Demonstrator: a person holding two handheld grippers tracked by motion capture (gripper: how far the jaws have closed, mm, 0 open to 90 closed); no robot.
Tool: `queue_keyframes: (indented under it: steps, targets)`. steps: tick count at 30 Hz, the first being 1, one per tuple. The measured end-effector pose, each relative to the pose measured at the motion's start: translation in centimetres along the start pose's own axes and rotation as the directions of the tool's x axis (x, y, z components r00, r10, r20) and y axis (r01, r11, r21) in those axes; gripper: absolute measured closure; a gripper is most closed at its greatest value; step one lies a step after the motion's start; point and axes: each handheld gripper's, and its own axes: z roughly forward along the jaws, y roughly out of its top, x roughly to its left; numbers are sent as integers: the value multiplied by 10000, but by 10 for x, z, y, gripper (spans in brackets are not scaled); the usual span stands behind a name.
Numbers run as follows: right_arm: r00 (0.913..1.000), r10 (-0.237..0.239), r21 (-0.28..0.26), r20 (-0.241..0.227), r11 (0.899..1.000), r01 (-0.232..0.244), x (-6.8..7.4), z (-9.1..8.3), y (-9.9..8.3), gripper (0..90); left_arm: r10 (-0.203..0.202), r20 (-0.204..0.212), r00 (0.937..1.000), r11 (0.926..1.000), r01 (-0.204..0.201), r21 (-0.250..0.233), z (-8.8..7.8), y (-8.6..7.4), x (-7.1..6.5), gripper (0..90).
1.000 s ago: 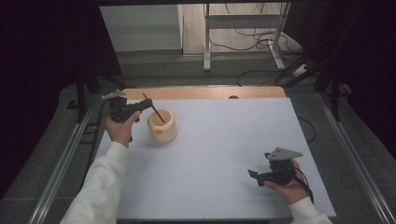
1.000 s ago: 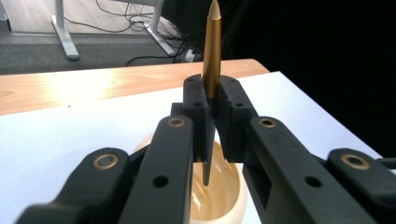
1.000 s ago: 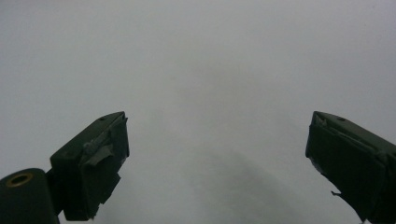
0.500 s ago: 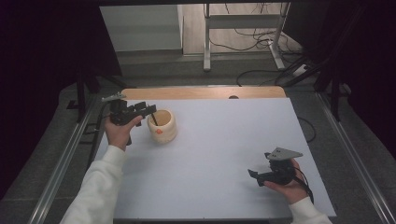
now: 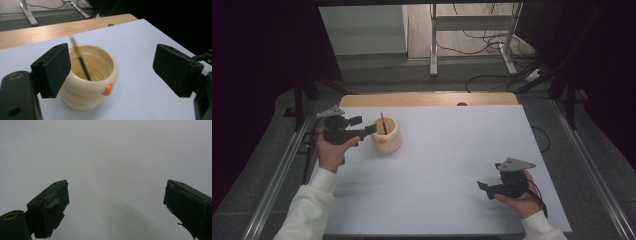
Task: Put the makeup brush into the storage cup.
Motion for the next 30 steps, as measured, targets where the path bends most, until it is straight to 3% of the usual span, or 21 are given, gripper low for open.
queue_keyframes:
  steps: [8,21,30]
  targets:
    - [10000,-5,-1,36,10000,5,-1,-1,1,62,515,16,9987,9943,-514,932,-5,-19,-12,145]
    - [10000,22,0,47,10000,-22,-1,-1,1,62,572,-155,9982,9923,-552,1112,-25,-53,-21,151]
    - [10000,73,-37,45,10000,-73,-2,-1,1,62,610,36,9981,9889,-609,1357,-32,-82,-32,153]
